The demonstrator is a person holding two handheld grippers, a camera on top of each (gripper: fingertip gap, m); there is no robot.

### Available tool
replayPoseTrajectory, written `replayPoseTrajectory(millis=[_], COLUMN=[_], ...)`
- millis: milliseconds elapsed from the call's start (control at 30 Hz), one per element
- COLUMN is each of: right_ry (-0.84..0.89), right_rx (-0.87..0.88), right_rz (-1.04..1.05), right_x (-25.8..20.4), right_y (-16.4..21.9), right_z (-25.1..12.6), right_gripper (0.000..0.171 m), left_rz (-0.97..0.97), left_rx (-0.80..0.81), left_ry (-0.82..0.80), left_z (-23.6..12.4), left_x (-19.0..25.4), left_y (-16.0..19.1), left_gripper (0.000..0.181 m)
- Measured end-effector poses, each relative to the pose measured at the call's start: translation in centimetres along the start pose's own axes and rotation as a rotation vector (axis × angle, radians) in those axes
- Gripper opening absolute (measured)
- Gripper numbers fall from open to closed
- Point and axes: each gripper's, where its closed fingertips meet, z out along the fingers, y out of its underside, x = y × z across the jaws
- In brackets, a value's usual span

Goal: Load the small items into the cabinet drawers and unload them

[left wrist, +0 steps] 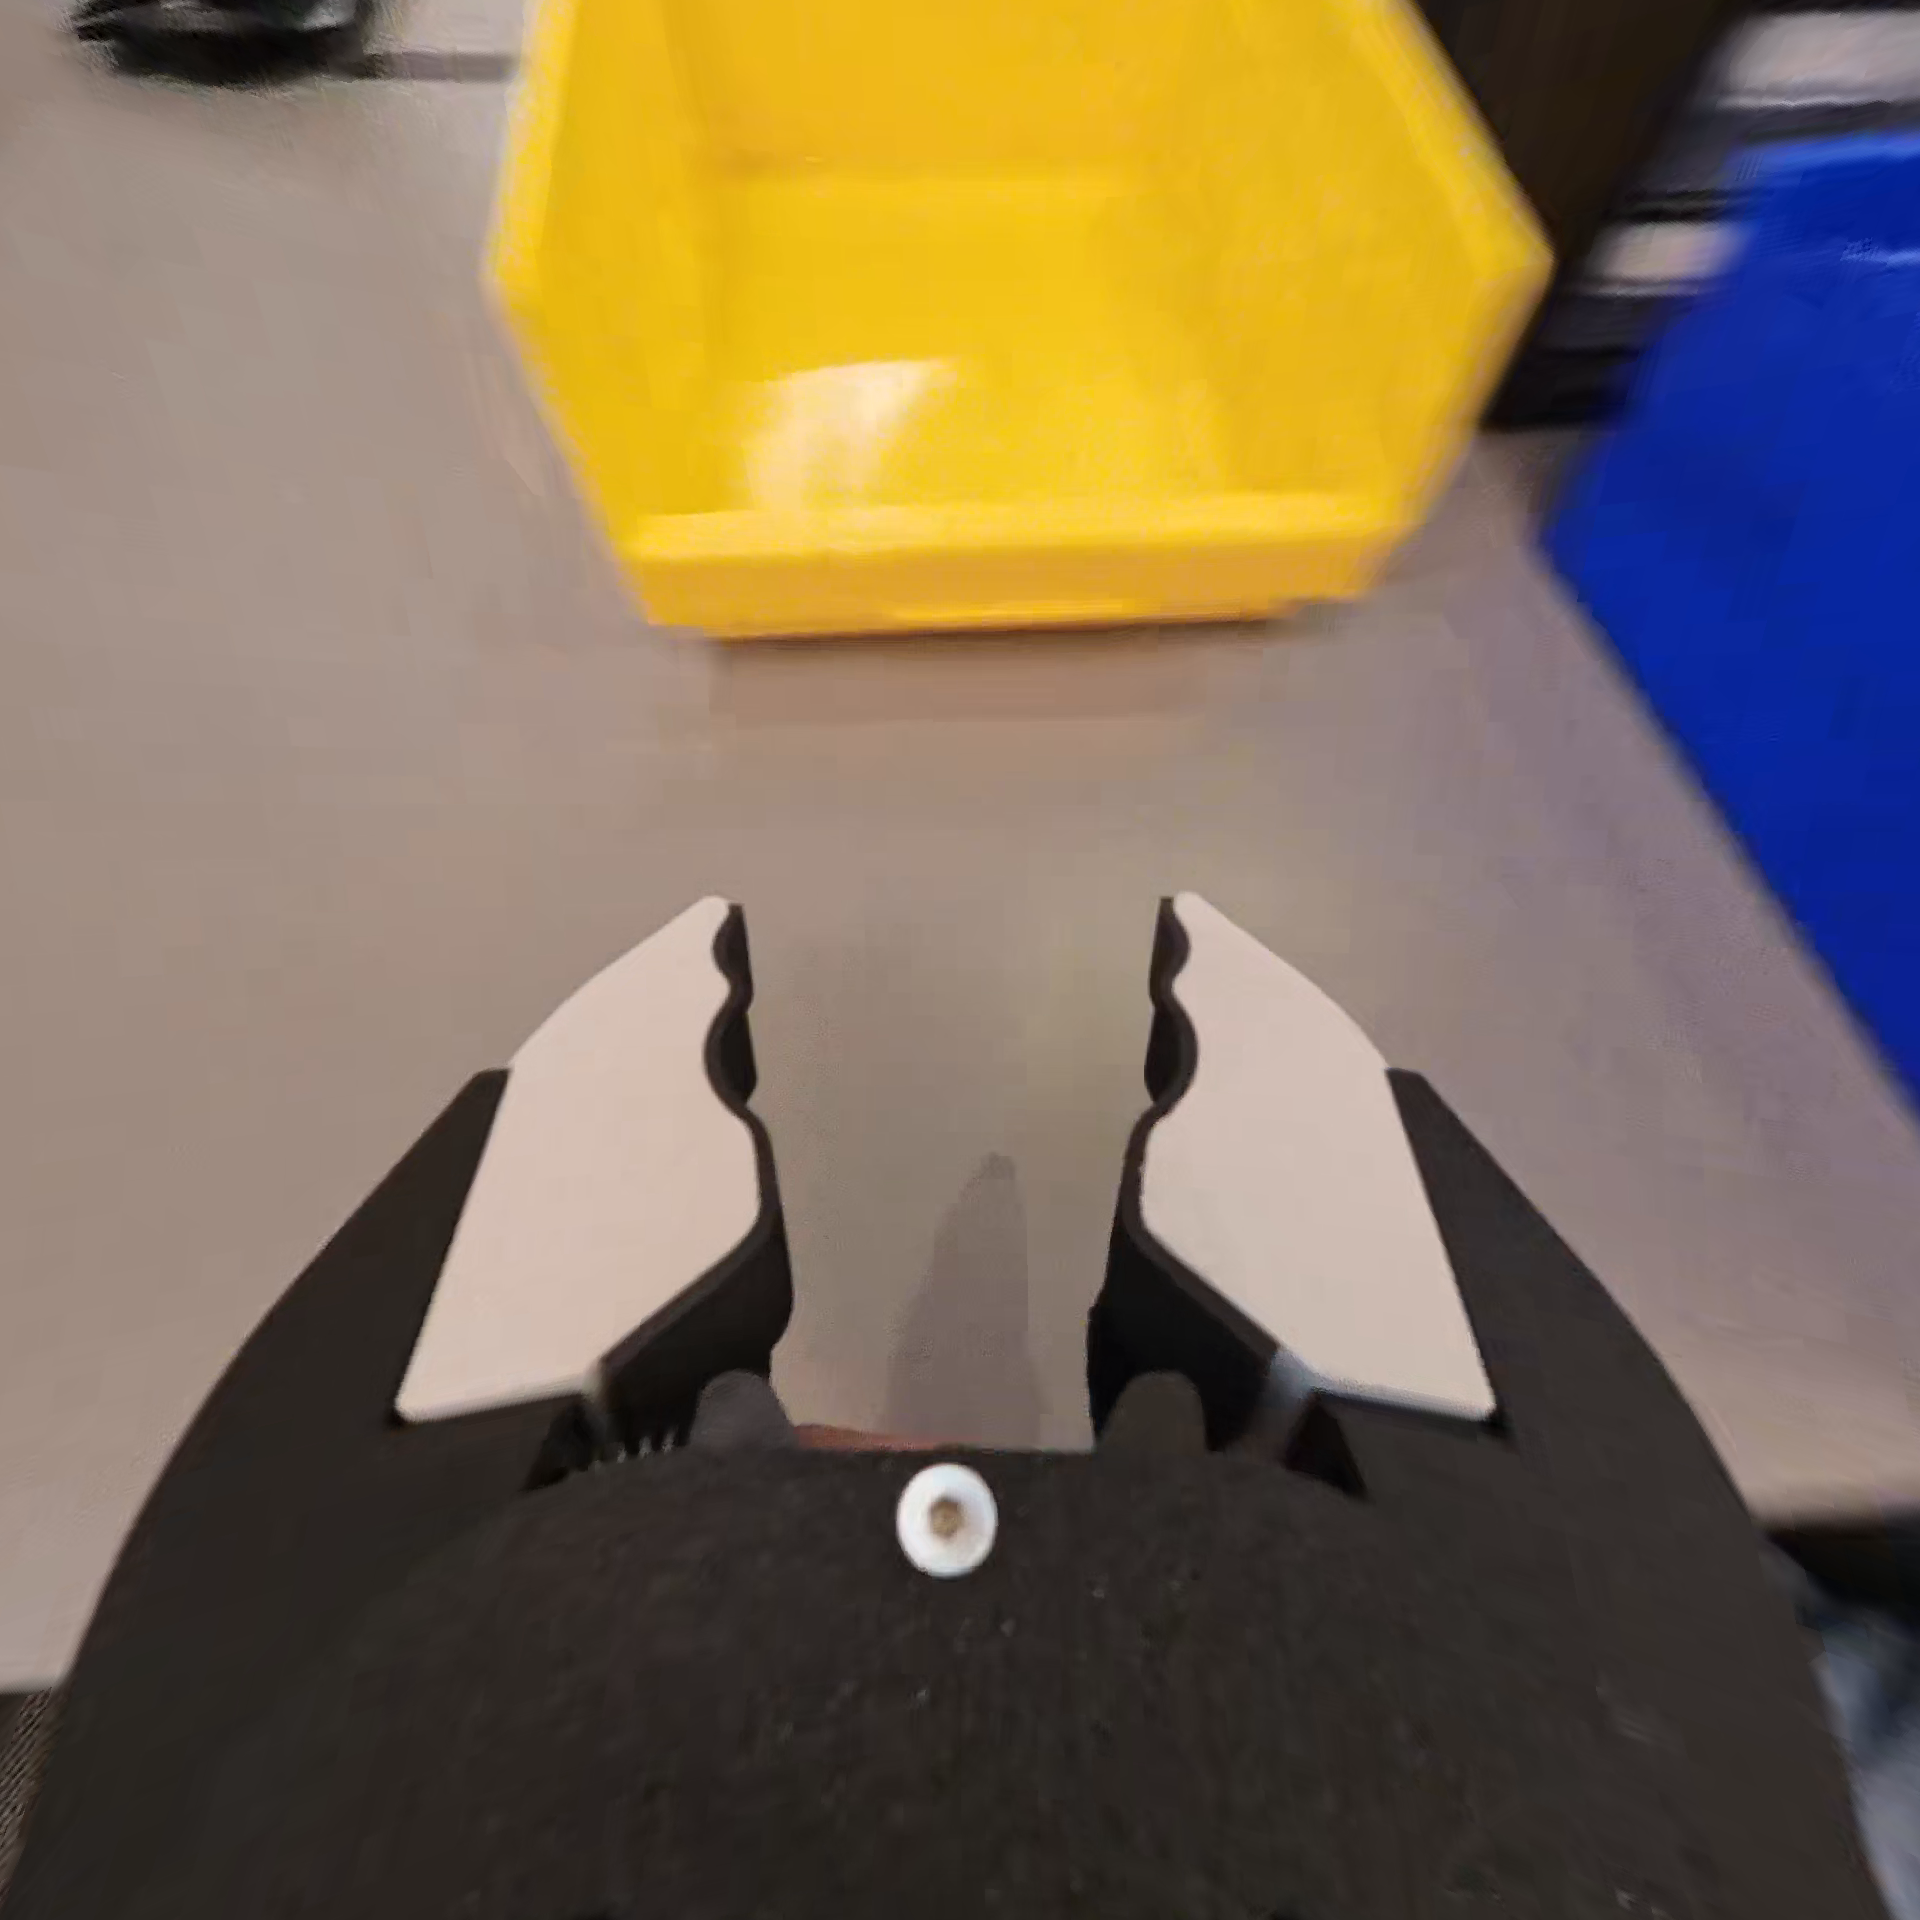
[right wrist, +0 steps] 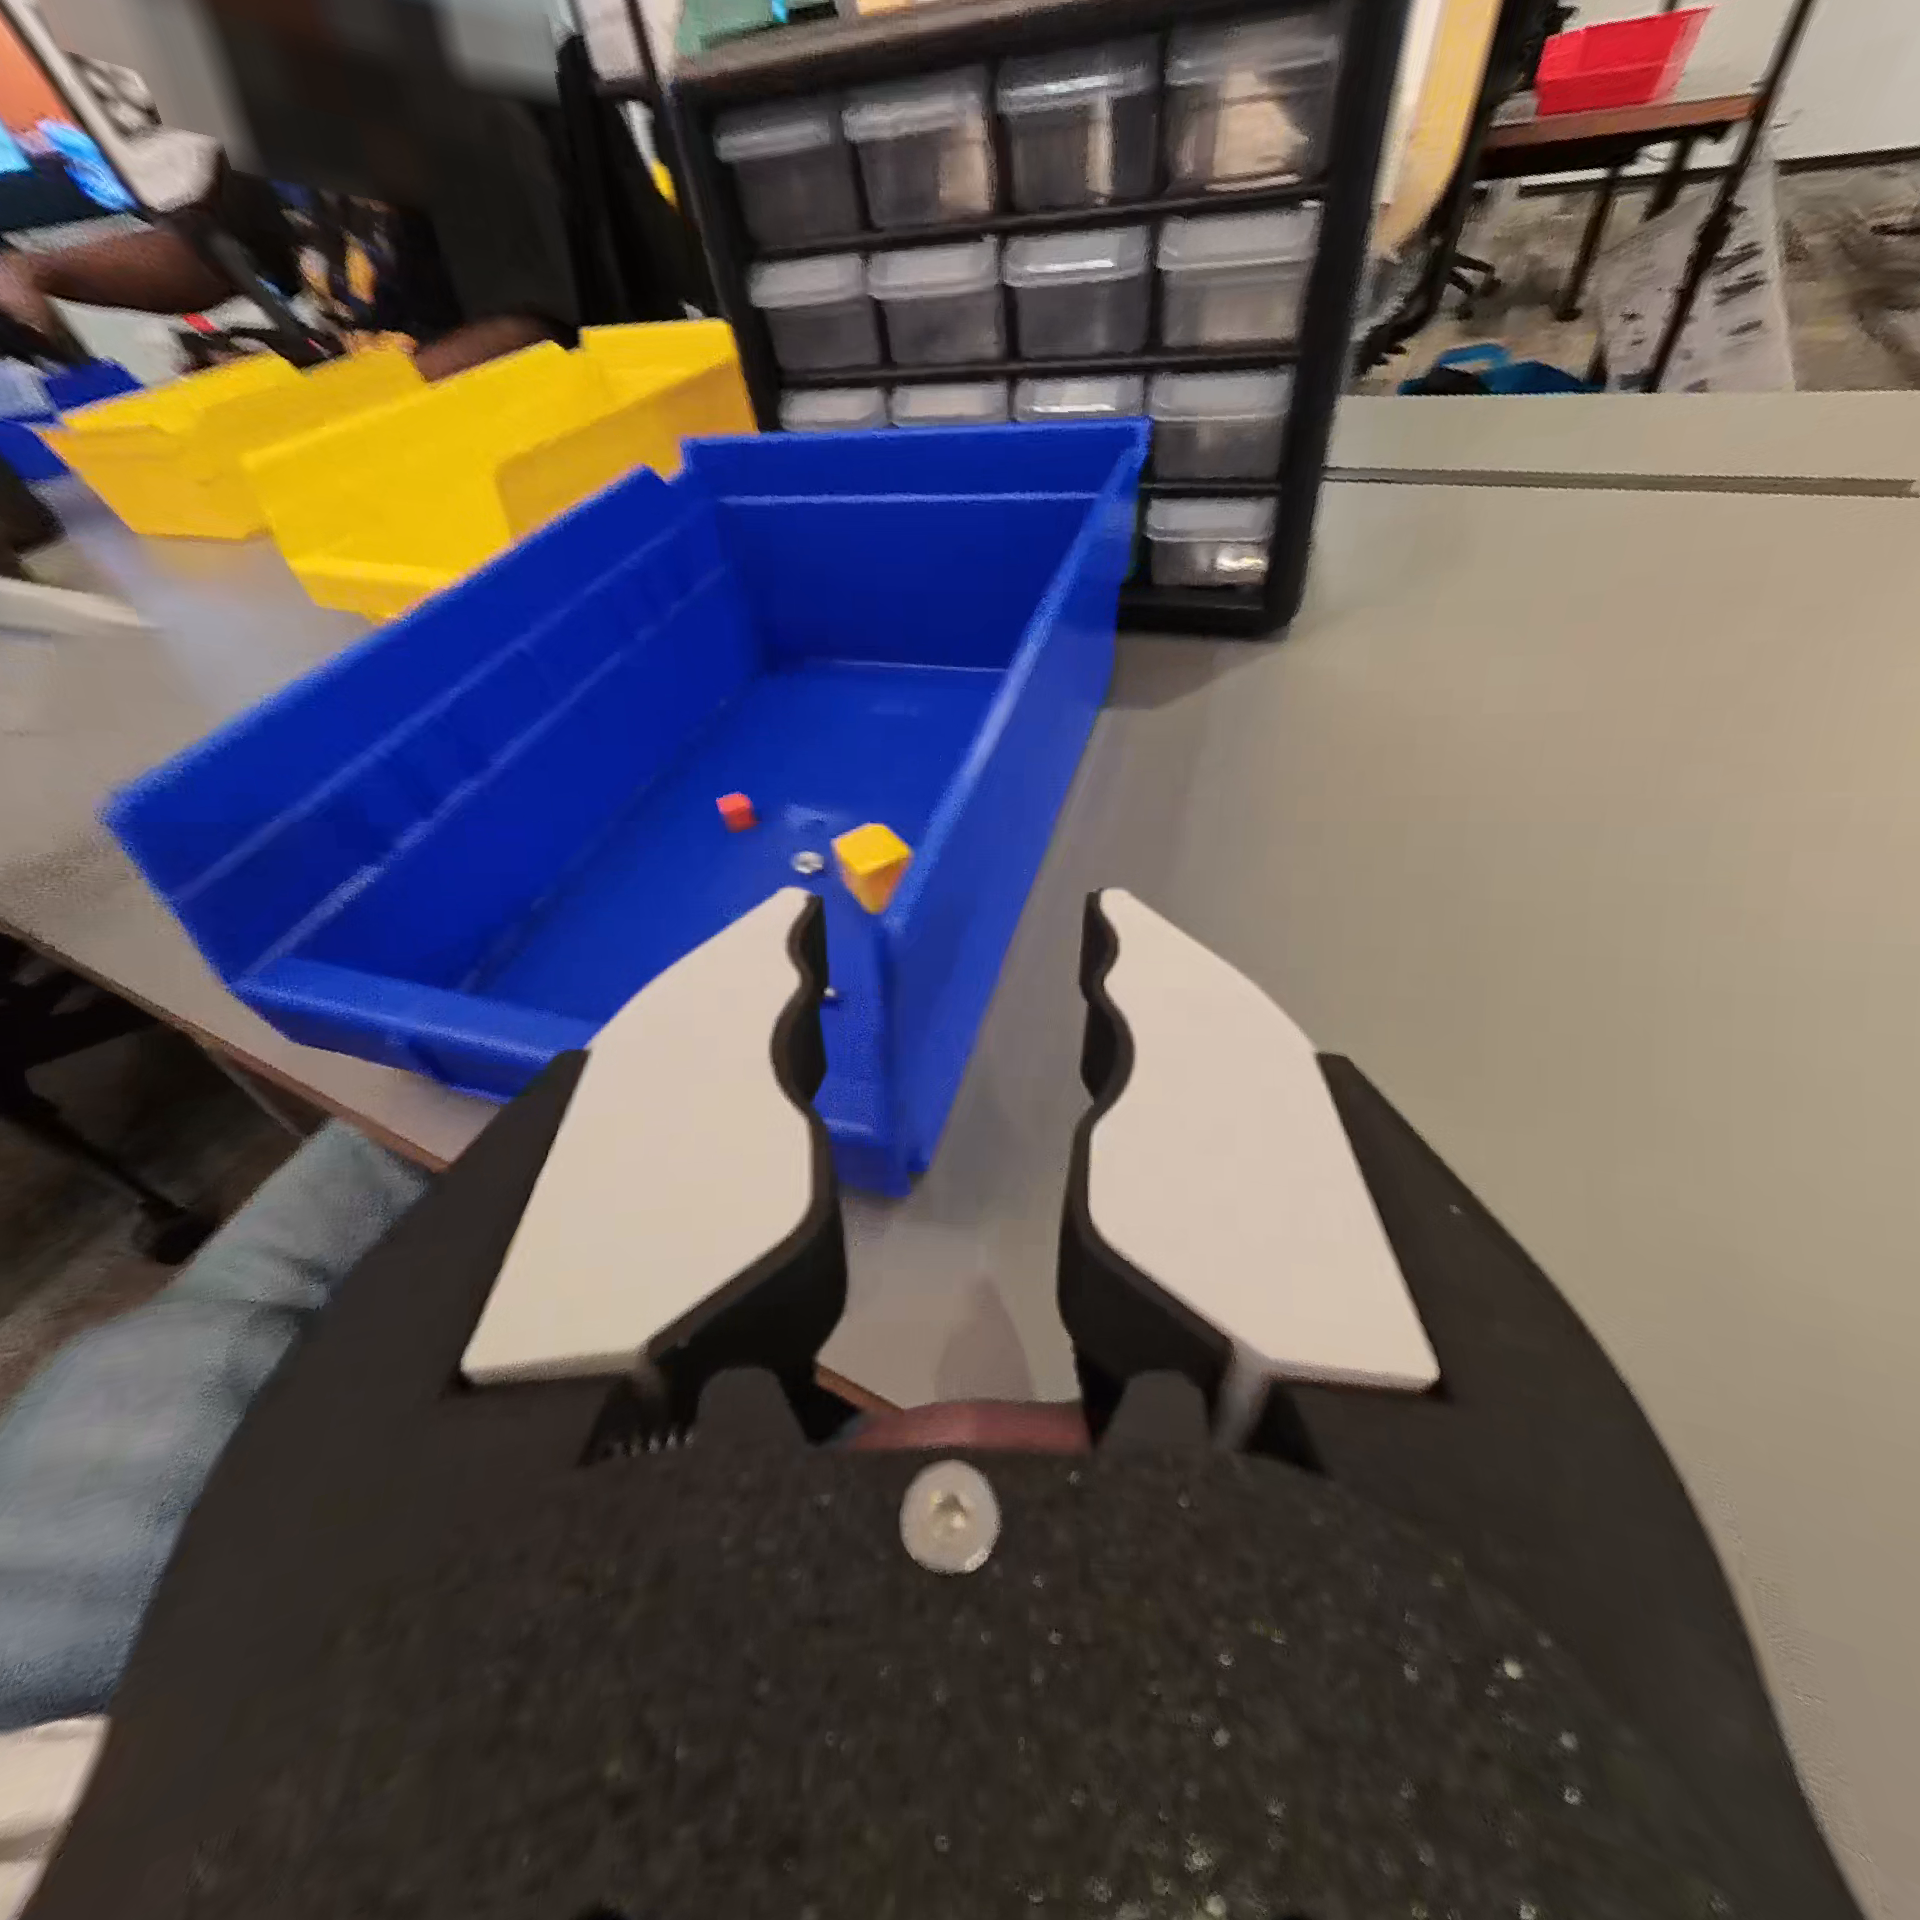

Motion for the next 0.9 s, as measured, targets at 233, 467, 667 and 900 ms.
replayPoseTrajectory(millis=[233,467,667,900], right_ry=[-0.173,-0.366,-0.354,-0.219], right_rx=[0.096,-0.002,-0.118,-0.183], right_rz=[-0.028,-0.097,-0.215,-0.180], right_x=[-6.5,-17.6,-24.7,-28.2], right_y=[-1.8,1.4,4.1,3.2], right_z=[-0.5,0.4,2.7,7.8], right_gripper=[0.042,0.040,0.040,0.040], left_rz=[-0.165,-0.056,-0.079,-0.170], left_rx=[0.012,-0.017,-0.022,-0.028], left_ry=[0.054,0.000,-0.093,-0.107], left_z=[10.1,12.6,6.1,-4.6], left_x=[-7.8,-7.7,-6.0,-4.7], left_y=[-5.9,-6.8,-2.0,5.5], left_gripper=[0.075,0.004,0.003,0.003])
